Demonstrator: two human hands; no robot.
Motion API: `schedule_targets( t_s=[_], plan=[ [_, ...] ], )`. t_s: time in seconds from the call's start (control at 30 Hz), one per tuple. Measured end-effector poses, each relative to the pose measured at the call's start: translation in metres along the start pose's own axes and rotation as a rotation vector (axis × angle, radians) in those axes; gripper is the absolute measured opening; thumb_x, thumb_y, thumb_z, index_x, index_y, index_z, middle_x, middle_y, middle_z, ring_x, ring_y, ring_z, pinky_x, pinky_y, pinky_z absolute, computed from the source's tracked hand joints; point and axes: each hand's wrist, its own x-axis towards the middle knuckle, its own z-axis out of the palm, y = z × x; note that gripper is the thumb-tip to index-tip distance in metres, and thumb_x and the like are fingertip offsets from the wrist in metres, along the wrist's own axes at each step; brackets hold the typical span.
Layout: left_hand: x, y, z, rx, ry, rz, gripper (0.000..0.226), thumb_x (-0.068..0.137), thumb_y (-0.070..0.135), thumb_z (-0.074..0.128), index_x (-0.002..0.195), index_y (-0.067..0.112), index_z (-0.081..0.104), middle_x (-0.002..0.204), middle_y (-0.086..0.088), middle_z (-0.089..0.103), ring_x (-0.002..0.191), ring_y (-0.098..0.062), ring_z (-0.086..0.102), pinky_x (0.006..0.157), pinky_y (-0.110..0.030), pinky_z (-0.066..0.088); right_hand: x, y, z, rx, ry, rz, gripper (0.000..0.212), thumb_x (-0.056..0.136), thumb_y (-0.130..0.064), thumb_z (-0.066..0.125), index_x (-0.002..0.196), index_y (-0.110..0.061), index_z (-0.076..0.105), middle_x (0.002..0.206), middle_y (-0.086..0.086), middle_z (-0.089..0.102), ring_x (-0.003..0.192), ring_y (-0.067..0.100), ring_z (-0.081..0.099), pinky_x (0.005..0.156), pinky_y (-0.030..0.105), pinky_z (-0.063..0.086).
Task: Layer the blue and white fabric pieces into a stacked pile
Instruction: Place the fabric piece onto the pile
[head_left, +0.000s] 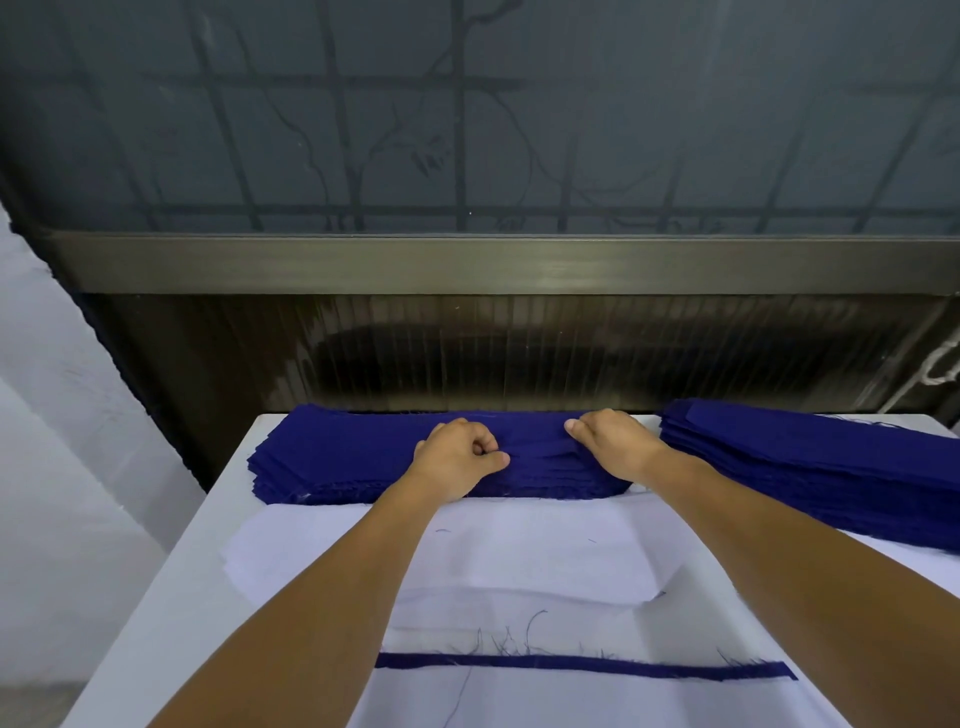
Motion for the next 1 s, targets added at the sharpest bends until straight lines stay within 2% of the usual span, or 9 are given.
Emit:
schedule_targets(
  t_s=[0.13,0.27,0.37,0.47,0.57,0.67,0.77,0.87,1.0],
  plan=[
    [0.004,-0.001,0.002,0.008,0.001,-0.013,0.016,0.095,0.039,0.056,0.085,0.030,0.064,0.094,0.009,0.059,0.099,-0.017,0.057,0.097,-0.047,0.045,-0.001,0.001,0.002,-0.037,0.000,-0.027,0.041,0.102,-0.044,0.034,0.089,-0.015,0.060,0.092,0.006,0.063,0.088,0.021,0.062,0.084,0.035,0.052],
    [0.010,-0.001,0.004,-0.012,-0.005,-0.047,0.019,0.096,0.033,0.054,0.095,0.023,0.070,0.101,0.005,0.067,0.098,-0.016,0.060,0.098,-0.045,0.046,-0.008,0.000,0.005,-0.076,0.005,-0.043,0.046,0.093,-0.064,0.036,0.089,-0.023,0.058,0.087,-0.004,0.059,0.083,0.012,0.058,0.076,0.030,0.050],
    [0.012,0.000,0.005,0.015,0.008,-0.054,0.017,0.095,0.029,0.055,0.092,0.021,0.070,0.096,0.003,0.068,0.093,-0.015,0.060,0.096,-0.044,0.047,-0.016,-0.007,0.008,-0.089,0.064,-0.073,0.047,0.084,-0.073,0.044,0.091,-0.028,0.055,0.091,-0.010,0.052,0.085,0.010,0.053,0.070,0.026,0.041],
    [0.011,0.000,0.005,0.054,0.011,-0.028,0.010,0.093,0.025,0.060,0.097,0.022,0.068,0.096,0.007,0.062,0.094,-0.015,0.059,0.095,-0.042,0.049,-0.022,-0.024,0.014,-0.151,0.154,-0.166,0.036,0.089,-0.060,0.052,0.103,-0.027,0.052,0.099,-0.008,0.052,0.091,0.012,0.049,0.076,0.026,0.041],
    [0.005,-0.006,0.000,0.072,0.059,0.009,0.013,0.090,0.017,0.063,0.102,0.020,0.067,0.099,0.007,0.057,0.092,-0.014,0.057,0.088,-0.031,0.051,-0.026,-0.036,0.018,-0.191,0.222,-0.203,0.019,0.098,-0.035,0.049,0.111,-0.023,0.052,0.111,-0.001,0.058,0.097,0.015,0.051,0.083,0.028,0.046],
    [-0.004,-0.020,-0.008,0.186,0.149,0.053,0.007,0.089,0.012,0.060,0.089,0.019,0.062,0.098,0.002,0.054,0.092,-0.017,0.052,0.079,-0.029,0.048,-0.026,-0.034,0.018,-0.288,0.218,-0.226,0.022,0.099,-0.023,0.042,0.120,-0.019,0.051,0.116,0.003,0.058,0.102,0.018,0.053,0.086,0.030,0.047],
    [-0.013,-0.042,-0.026,0.297,0.218,0.033,0.008,0.090,0.013,0.056,0.092,0.020,0.061,0.097,0.003,0.052,0.093,-0.016,0.049,0.074,-0.030,0.045,-0.026,-0.027,0.011,-0.344,0.220,-0.165,0.025,0.094,-0.010,0.042,0.117,-0.017,0.050,0.115,0.006,0.059,0.103,0.022,0.054,0.083,0.031,0.045],
    [-0.023,-0.070,-0.052,0.331,0.269,-0.040,0.011,0.092,0.017,0.057,0.099,0.022,0.065,0.101,0.003,0.056,0.089,-0.016,0.054,0.077,-0.033,0.050,-0.028,-0.016,0.005,-0.351,0.224,-0.086,0.025,0.094,-0.006,0.042,0.114,-0.017,0.053,0.111,0.006,0.062,0.097,0.023,0.059,0.079,0.031,0.050],
    [-0.033,-0.095,-0.078,0.360,0.251,-0.106,0.015,0.094,0.017,0.057,0.106,0.019,0.066,0.110,-0.001,0.063,0.093,-0.017,0.058,0.082,-0.032,0.051,-0.033,-0.008,0.001,-0.179,0.206,-0.059,0.024,0.100,-0.012,0.041,0.112,-0.023,0.058,0.109,0.003,0.065,0.091,0.020,0.063,0.079,0.033,0.055]
  ],
)
